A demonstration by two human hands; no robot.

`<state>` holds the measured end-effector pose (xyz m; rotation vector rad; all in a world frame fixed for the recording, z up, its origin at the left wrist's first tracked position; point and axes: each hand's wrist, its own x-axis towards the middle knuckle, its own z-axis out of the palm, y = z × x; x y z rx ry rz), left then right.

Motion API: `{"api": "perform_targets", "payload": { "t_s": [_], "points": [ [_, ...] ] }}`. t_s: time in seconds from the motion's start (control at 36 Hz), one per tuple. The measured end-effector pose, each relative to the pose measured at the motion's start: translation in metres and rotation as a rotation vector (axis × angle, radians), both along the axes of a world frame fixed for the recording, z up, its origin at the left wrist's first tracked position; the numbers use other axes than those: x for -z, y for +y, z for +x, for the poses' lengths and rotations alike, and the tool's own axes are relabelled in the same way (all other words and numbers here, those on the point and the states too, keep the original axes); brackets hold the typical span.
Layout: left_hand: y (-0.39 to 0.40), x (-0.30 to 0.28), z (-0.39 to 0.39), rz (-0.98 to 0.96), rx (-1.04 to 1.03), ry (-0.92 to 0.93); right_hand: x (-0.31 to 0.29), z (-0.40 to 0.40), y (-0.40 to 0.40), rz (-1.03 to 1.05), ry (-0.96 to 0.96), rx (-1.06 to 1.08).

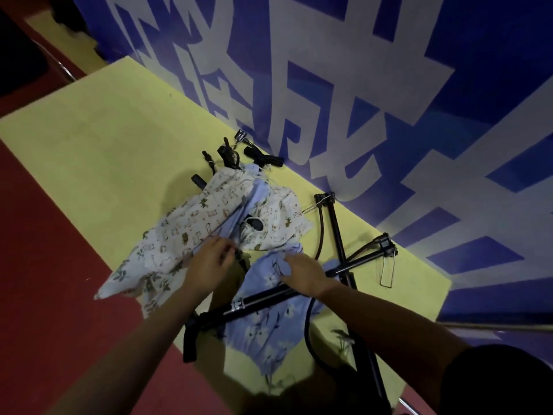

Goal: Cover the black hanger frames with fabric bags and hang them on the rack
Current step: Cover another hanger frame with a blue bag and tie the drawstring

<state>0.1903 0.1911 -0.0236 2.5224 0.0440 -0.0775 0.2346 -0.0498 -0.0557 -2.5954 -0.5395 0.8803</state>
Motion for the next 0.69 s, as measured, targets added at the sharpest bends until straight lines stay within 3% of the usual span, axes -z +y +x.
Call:
{"api": "perform_targets", "payload": {
  "t_s": [0.28,0.44,0.53,0.61,0.69],
  "points": [
    [-0.028,0.029,-0.030,-0.045,0.019,0.359,0.005,-0.019,-0.032,-0.003,-0.262,0.087],
    [-0.050,0.038,-0.041,-0.129,-0.072,0.439,0.005,-0.016,-0.043,-0.014,-0.129,0.200],
    [-0.056,0.040,-0.035,-0.081,-0.080,0.474,0.002,-0.012,-0.042,-0.017,-0.091,0.209],
    [-0.065,0.032,-0.029,-0.103,-0.071,0.396,-0.004,-0.008,-0.042,0.002,-0.012,0.210],
    [-0.075,0.020,-0.022,-0.246,-0.091,0.287,-0.007,0.002,-0.042,0.160,0.194,0.350]
  ]
}}
